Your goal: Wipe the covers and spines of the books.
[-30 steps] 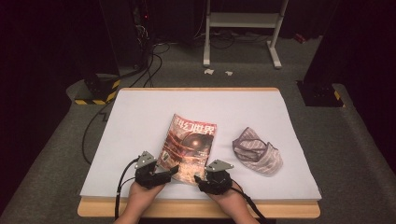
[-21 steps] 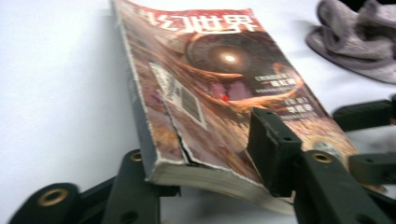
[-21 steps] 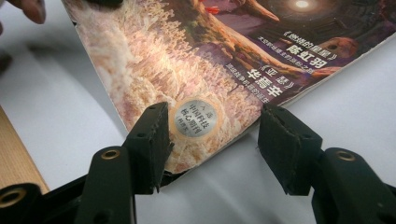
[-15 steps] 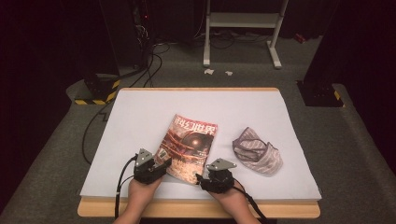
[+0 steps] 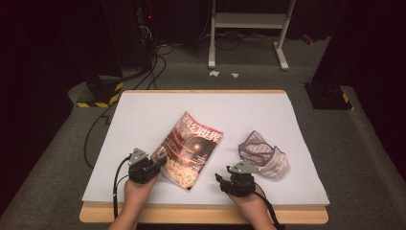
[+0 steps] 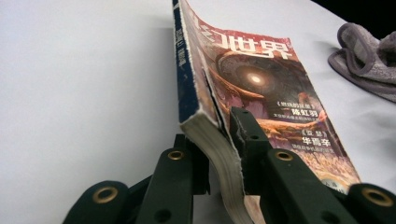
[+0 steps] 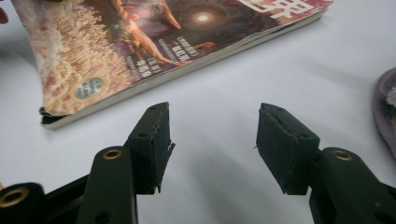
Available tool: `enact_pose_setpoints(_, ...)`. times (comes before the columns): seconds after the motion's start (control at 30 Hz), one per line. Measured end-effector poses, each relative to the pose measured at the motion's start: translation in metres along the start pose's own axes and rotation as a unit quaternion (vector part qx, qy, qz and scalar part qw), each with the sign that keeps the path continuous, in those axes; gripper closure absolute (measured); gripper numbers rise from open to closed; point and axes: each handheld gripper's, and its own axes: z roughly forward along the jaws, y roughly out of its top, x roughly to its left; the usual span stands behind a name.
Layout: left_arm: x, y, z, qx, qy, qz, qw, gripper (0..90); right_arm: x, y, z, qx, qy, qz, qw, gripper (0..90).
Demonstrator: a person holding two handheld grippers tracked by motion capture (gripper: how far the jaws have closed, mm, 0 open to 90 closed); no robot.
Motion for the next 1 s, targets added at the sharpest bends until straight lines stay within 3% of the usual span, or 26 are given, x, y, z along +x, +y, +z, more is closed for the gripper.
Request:
enact_pose_setpoints(0.1,0.004,-0.001,0.001,-0.004,-0.004,-0.004,1.0000,78.6,0.000,0.000,0.000,0.001,-0.001,0.000,1.0000,44.6)
enact_pose_setpoints(0.43,-0.002,0.001,0.000,-0.017,0.006,0.022,0.9996,80.4,0.002,-0.001,0.004,0.001,-0.005,-0.008,1.0000,44.3)
enact_pose_setpoints(0.57,-0.005,0.005,-0.003,-0.033,0.000,0.023,0.9992,83.7,0.000,-0.001,0.003,0.001,-0.005,-0.002,1.0000,44.0)
enact_pose_setpoints(0.83,-0.009,0.020,-0.012,-0.052,-0.012,0.026,0.9982,84.0,-0.004,0.000,-0.003,-0.009,-0.003,0.006,0.9999,43.9)
enact_pose_setpoints(1.0,-0.014,0.036,-0.018,-0.068,-0.016,0.043,0.9966,84.1,-0.007,0.001,-0.007,-0.014,-0.003,0.010,0.9998,44.0)
